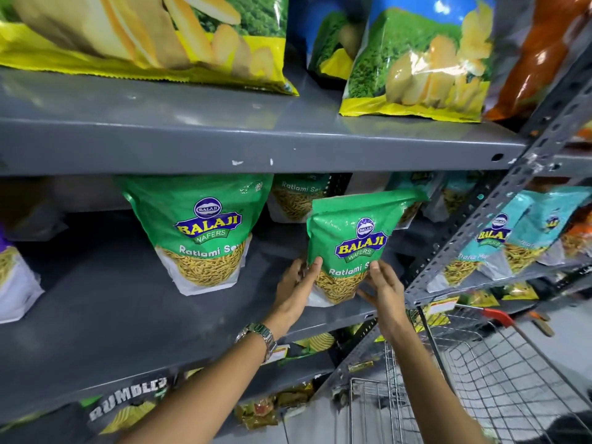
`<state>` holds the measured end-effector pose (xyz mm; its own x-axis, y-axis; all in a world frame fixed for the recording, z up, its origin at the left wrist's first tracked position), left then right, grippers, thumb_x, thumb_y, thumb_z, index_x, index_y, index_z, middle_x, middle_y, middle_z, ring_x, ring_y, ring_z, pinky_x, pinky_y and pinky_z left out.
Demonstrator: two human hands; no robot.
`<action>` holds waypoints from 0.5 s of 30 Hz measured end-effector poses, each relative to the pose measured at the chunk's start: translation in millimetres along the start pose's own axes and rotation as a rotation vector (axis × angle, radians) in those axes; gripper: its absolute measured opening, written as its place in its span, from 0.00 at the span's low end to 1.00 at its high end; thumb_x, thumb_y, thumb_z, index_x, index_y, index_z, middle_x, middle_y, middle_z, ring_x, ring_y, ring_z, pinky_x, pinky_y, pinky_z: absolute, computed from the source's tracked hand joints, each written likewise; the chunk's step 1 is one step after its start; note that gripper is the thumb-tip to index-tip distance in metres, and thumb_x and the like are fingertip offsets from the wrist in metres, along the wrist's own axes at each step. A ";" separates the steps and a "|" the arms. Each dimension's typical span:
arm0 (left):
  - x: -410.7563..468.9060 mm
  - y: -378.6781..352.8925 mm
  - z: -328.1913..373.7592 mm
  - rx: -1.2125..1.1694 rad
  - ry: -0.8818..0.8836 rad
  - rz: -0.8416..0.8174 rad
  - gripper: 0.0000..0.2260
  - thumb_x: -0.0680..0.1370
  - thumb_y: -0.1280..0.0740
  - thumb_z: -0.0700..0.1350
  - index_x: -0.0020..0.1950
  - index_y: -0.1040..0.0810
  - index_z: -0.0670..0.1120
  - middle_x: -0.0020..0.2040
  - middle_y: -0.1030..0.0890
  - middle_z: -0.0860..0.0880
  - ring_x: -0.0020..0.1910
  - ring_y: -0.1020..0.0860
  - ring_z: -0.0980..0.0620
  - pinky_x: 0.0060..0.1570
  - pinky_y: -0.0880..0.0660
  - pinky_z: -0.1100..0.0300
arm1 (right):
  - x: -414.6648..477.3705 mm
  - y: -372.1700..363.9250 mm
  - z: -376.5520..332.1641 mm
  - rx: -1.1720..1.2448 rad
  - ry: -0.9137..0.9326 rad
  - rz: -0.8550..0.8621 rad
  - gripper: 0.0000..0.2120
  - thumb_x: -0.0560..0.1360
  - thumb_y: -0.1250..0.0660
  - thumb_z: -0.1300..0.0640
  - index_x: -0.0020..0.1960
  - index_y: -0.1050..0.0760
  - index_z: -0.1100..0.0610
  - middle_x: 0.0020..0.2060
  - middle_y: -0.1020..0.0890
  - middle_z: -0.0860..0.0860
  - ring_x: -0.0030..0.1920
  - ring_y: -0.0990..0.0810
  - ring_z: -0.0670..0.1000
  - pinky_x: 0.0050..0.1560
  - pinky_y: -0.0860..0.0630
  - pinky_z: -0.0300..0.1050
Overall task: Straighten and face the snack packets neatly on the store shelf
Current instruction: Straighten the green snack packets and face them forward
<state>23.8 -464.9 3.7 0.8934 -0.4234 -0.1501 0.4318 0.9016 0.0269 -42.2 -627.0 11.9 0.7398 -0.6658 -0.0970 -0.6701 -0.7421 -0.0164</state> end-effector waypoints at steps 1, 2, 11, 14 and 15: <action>-2.3 -1.6 -1.2 0.002 0.003 0.007 0.22 0.75 0.41 0.61 0.64 0.29 0.52 0.66 0.26 0.49 0.63 0.28 0.50 0.55 0.35 0.58 | -3.2 1.9 0.3 -0.011 0.009 -0.008 0.17 0.78 0.40 0.53 0.64 0.30 0.59 0.54 0.22 0.56 0.54 0.23 0.56 0.52 0.24 0.52; -5.4 -3.2 -1.1 0.004 0.001 0.010 0.21 0.75 0.41 0.61 0.64 0.29 0.51 0.66 0.25 0.49 0.62 0.28 0.50 0.55 0.34 0.58 | -6.5 4.0 0.2 -0.021 0.014 -0.016 0.16 0.78 0.40 0.53 0.63 0.30 0.59 0.52 0.22 0.55 0.52 0.23 0.55 0.52 0.24 0.52; -17.8 -7.4 -1.8 -0.002 -0.021 -0.018 0.32 0.65 0.42 0.71 0.63 0.28 0.55 0.64 0.26 0.51 0.61 0.29 0.52 0.57 0.35 0.57 | -21.1 11.9 -1.0 -0.006 0.031 -0.013 0.16 0.78 0.40 0.53 0.64 0.29 0.58 0.58 0.20 0.55 0.52 0.20 0.48 0.49 0.22 0.46; -17.8 -7.3 -3.0 0.002 -0.017 -0.022 0.35 0.63 0.44 0.73 0.64 0.28 0.56 0.65 0.26 0.50 0.63 0.29 0.51 0.59 0.34 0.56 | -22.5 12.0 0.6 0.001 0.030 -0.004 0.18 0.78 0.40 0.52 0.65 0.29 0.58 0.59 0.21 0.55 0.54 0.21 0.49 0.52 0.23 0.47; -17.5 -7.1 -3.6 0.002 -0.014 -0.028 0.35 0.63 0.44 0.73 0.64 0.28 0.56 0.65 0.26 0.50 0.64 0.29 0.50 0.60 0.33 0.55 | -23.5 11.6 1.5 0.002 0.030 -0.001 0.18 0.78 0.40 0.51 0.65 0.30 0.58 0.60 0.21 0.55 0.55 0.21 0.50 0.53 0.23 0.47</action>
<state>4.6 -463.6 2.6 0.8826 -0.4497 -0.1372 0.4570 0.8891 0.0250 -67.4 -619.8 12.5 0.7422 -0.6669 -0.0668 -0.6692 -0.7429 -0.0187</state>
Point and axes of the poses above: each hand's wrist, its own x-axis towards the middle knuckle, its own y-axis out of the back of the hand, z = x × y, the point moved 1 cm from there along x, towards the middle knuckle
